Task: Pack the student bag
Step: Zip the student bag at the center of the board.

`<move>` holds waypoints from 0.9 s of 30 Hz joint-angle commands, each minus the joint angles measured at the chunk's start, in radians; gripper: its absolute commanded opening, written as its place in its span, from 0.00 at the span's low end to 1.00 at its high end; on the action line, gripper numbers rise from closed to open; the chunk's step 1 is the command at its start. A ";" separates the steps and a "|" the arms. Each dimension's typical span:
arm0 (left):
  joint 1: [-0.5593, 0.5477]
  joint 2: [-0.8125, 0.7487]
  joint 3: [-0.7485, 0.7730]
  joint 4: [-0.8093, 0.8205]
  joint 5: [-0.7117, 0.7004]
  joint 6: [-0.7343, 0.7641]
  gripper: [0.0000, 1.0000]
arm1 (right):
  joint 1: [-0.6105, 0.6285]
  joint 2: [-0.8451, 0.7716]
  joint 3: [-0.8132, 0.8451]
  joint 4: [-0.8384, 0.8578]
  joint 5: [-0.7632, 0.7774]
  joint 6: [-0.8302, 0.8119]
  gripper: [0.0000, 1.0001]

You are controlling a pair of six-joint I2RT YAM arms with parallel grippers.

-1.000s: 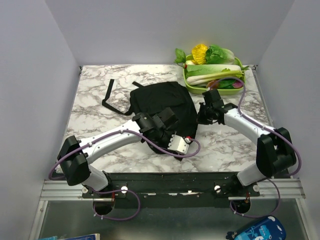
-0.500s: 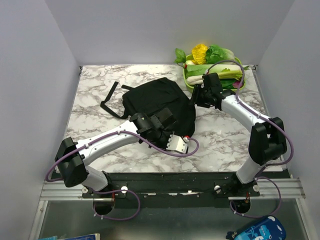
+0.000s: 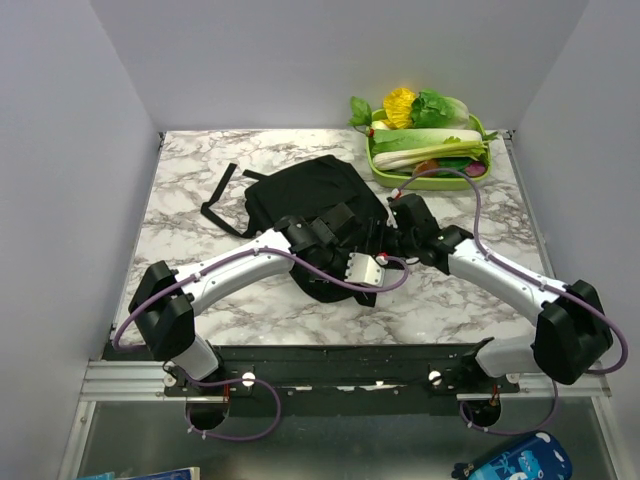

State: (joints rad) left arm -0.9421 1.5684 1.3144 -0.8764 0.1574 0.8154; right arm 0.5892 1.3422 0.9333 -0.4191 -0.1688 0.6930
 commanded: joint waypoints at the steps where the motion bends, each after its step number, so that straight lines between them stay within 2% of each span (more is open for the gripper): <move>1: 0.002 -0.010 0.026 -0.004 -0.024 0.016 0.00 | 0.043 0.052 -0.028 0.043 -0.104 0.108 0.73; 5: 0.002 -0.021 0.023 -0.010 -0.029 0.016 0.00 | 0.077 0.092 -0.019 0.051 -0.103 0.131 0.73; 8: 0.002 -0.028 0.016 -0.009 -0.030 0.021 0.00 | 0.077 0.100 -0.030 0.052 -0.110 0.152 0.69; 16: 0.002 -0.039 -0.003 -0.006 -0.036 0.027 0.00 | 0.078 -0.008 -0.027 -0.093 -0.060 0.097 0.74; 23: 0.002 -0.054 -0.012 -0.004 -0.041 0.031 0.00 | 0.077 -0.077 0.022 -0.256 0.067 0.049 0.76; 27: 0.002 -0.061 -0.010 -0.006 -0.036 0.033 0.00 | 0.077 -0.058 -0.020 -0.219 0.034 0.085 0.78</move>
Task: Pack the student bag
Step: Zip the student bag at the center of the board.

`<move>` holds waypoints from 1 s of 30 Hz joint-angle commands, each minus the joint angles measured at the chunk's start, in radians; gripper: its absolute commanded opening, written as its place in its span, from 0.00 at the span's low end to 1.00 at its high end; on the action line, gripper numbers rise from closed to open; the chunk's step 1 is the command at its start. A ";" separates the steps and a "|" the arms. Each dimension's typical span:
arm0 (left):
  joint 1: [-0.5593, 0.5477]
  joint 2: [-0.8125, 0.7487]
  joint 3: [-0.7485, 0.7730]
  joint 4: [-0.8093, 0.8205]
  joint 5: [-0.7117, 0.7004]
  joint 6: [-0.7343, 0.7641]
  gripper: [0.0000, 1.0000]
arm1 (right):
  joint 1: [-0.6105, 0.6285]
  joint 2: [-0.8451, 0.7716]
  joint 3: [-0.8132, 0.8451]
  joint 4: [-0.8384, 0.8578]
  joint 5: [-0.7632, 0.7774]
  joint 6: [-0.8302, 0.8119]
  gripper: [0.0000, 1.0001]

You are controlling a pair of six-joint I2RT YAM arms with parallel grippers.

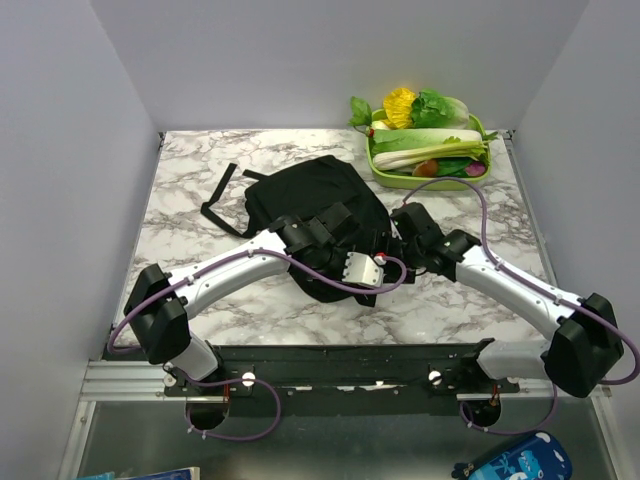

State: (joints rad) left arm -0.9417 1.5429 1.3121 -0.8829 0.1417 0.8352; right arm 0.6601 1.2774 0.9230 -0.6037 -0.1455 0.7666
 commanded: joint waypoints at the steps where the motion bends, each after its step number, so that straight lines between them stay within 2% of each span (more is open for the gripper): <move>1: 0.001 -0.035 -0.008 -0.002 -0.022 0.013 0.00 | 0.006 0.026 -0.028 -0.004 -0.006 0.045 0.79; 3: 0.001 -0.038 -0.008 -0.005 -0.021 0.015 0.00 | 0.006 0.045 -0.058 0.109 -0.048 0.091 0.83; 10: 0.001 -0.043 -0.019 -0.010 -0.019 0.021 0.00 | 0.006 0.109 -0.111 0.350 -0.032 0.285 0.81; 13: 0.001 -0.041 -0.013 -0.013 -0.013 0.018 0.00 | 0.006 0.125 -0.134 0.377 0.009 0.348 0.69; 14: 0.001 -0.043 -0.013 -0.013 -0.011 0.019 0.00 | 0.006 0.123 -0.145 0.384 0.023 0.355 0.57; 16: 0.001 -0.044 -0.016 -0.016 -0.011 0.019 0.00 | 0.003 0.114 -0.162 0.389 0.050 0.364 0.41; 17: 0.001 -0.049 -0.017 -0.016 -0.011 0.019 0.00 | 0.001 0.109 -0.165 0.387 0.058 0.359 0.24; 18: 0.001 -0.050 -0.020 -0.021 -0.010 0.021 0.00 | -0.001 0.097 -0.168 0.371 0.072 0.358 0.18; 22: 0.003 -0.055 -0.042 -0.030 -0.008 0.031 0.00 | -0.014 0.067 -0.179 0.308 0.119 0.271 0.08; 23: 0.003 -0.053 -0.042 -0.034 -0.008 0.031 0.00 | -0.031 0.060 -0.182 0.288 0.132 0.251 0.01; 30: 0.007 -0.064 -0.056 -0.060 -0.039 0.042 0.00 | -0.189 0.026 -0.234 0.251 0.139 0.100 0.01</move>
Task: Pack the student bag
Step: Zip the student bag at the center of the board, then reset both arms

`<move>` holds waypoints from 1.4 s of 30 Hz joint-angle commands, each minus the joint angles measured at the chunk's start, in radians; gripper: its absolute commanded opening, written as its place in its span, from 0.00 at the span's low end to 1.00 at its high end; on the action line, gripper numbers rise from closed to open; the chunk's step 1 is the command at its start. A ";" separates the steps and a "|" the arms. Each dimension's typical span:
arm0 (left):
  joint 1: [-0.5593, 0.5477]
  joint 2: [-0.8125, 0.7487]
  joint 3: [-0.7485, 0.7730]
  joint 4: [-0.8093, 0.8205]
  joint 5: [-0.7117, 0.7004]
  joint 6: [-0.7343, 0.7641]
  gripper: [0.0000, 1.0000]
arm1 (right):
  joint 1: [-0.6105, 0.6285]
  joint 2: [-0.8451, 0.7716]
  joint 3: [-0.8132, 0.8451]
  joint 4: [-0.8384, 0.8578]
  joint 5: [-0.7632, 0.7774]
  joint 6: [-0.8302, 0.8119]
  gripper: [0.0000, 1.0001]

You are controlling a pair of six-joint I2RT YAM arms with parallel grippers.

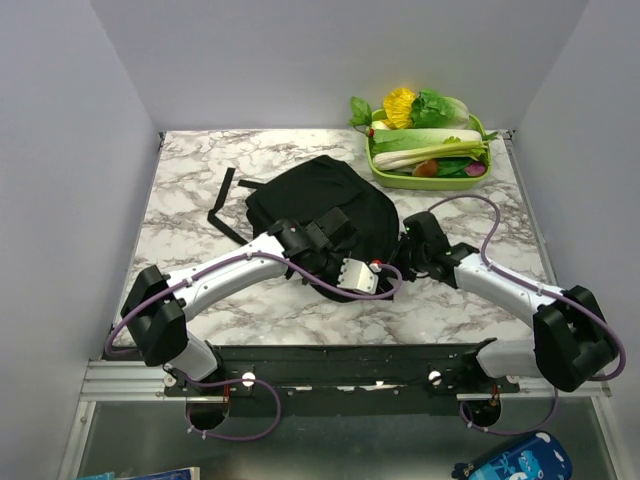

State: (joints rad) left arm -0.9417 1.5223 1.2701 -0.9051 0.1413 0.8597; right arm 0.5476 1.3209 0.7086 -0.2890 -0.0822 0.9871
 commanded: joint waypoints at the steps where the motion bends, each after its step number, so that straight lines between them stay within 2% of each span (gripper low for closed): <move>1: 0.015 -0.047 -0.024 -0.040 -0.046 0.019 0.00 | -0.090 -0.011 -0.012 -0.070 0.076 -0.149 0.00; 7: 0.067 -0.082 -0.104 0.014 -0.134 0.025 0.00 | -0.167 0.034 0.055 -0.093 0.108 -0.257 0.01; 11: 0.170 -0.082 -0.118 0.063 -0.183 0.018 0.00 | -0.170 0.038 0.081 -0.102 0.127 -0.292 0.01; 14: 0.219 -0.076 -0.089 0.066 -0.151 -0.002 0.00 | -0.170 0.038 0.072 -0.082 0.087 -0.292 0.01; 16: 0.224 -0.076 -0.078 0.061 -0.112 -0.013 0.00 | -0.167 0.038 0.060 -0.036 0.012 -0.295 0.01; 19: 0.210 -0.079 -0.046 0.046 -0.033 -0.056 0.01 | -0.137 0.055 0.060 -0.021 -0.010 -0.298 0.02; 21: 0.202 -0.071 -0.025 0.040 0.000 -0.100 0.09 | -0.103 0.069 0.063 -0.009 -0.017 -0.298 0.02; 26: 0.201 -0.045 0.038 -0.012 0.130 -0.156 0.16 | -0.019 0.113 0.104 0.002 -0.034 -0.298 0.01; 30: 0.199 -0.056 0.022 -0.032 0.138 -0.154 0.18 | 0.043 0.136 0.140 0.002 -0.042 -0.297 0.01; 35: 0.199 -0.083 -0.026 -0.041 0.149 -0.163 0.17 | 0.057 0.138 0.158 -0.004 -0.051 -0.298 0.04; 36: 0.201 -0.088 -0.029 -0.040 0.150 -0.168 0.22 | 0.057 0.132 0.158 -0.022 -0.048 -0.301 0.21; 37: 0.202 -0.093 -0.031 -0.029 0.143 -0.178 0.29 | 0.057 0.124 0.158 -0.030 -0.038 -0.315 0.31; 39: 0.211 -0.106 -0.025 -0.017 0.136 -0.220 0.41 | 0.057 0.083 0.147 -0.054 -0.015 -0.329 0.48; 41: 0.257 -0.114 0.000 0.009 0.156 -0.261 0.56 | 0.055 0.046 0.140 -0.074 0.016 -0.358 0.60; 42: 0.277 -0.113 0.011 0.021 0.165 -0.321 0.94 | 0.057 0.011 0.134 -0.085 0.018 -0.369 0.69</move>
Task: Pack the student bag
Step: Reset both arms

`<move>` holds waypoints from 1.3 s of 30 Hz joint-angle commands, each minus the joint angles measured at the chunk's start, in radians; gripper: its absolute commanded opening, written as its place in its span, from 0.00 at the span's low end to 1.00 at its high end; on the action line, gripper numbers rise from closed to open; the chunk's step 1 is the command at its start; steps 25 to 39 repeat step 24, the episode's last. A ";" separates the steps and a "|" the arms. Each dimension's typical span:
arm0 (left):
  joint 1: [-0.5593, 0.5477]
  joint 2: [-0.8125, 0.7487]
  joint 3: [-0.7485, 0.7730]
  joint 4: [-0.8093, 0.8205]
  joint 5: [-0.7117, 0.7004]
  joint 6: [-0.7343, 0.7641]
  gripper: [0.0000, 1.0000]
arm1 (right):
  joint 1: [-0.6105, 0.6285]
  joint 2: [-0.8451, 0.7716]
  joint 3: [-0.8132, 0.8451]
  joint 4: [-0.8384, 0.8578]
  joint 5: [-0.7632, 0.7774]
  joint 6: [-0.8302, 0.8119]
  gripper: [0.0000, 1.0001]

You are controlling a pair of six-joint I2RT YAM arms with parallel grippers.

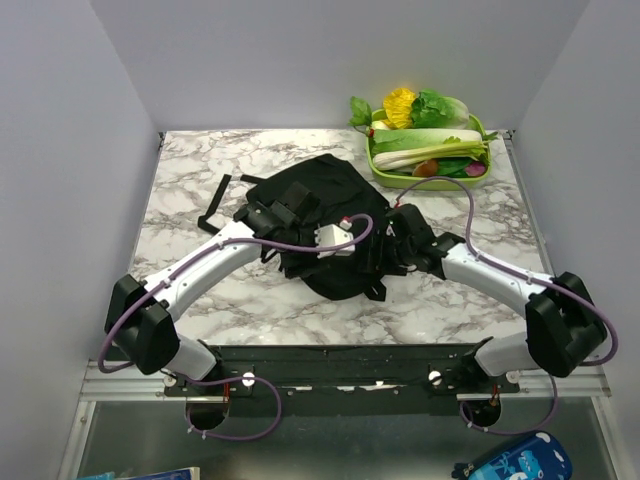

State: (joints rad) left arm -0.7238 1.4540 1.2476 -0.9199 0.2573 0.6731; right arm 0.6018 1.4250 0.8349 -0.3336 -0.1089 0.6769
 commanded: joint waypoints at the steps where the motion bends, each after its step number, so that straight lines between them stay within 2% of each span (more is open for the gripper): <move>1: 0.114 -0.043 0.058 0.047 0.068 -0.164 0.99 | 0.003 -0.109 0.006 -0.041 0.040 -0.071 0.72; 3: 0.174 -0.029 0.088 0.053 0.147 -0.240 0.99 | 0.003 -0.148 0.010 -0.048 0.035 -0.121 0.84; 5: 0.252 -0.017 0.133 0.044 0.224 -0.294 0.99 | 0.003 -0.159 0.045 -0.073 0.063 -0.157 0.88; 8: 0.328 -0.021 0.156 0.044 0.270 -0.381 0.99 | 0.003 -0.175 0.096 -0.119 0.135 -0.190 0.89; 13: 0.389 -0.040 0.135 0.047 0.209 -0.440 0.99 | 0.003 -0.225 0.109 -0.090 0.178 -0.252 0.91; 22: 0.576 -0.132 -0.068 0.211 0.195 -0.449 0.99 | 0.004 -0.328 0.015 0.018 0.187 -0.280 0.91; 24: 0.627 -0.155 -0.115 0.266 0.183 -0.452 0.99 | 0.003 -0.343 0.009 0.018 0.212 -0.289 0.96; 39: 0.627 -0.155 -0.115 0.266 0.183 -0.452 0.99 | 0.003 -0.343 0.009 0.018 0.212 -0.289 0.96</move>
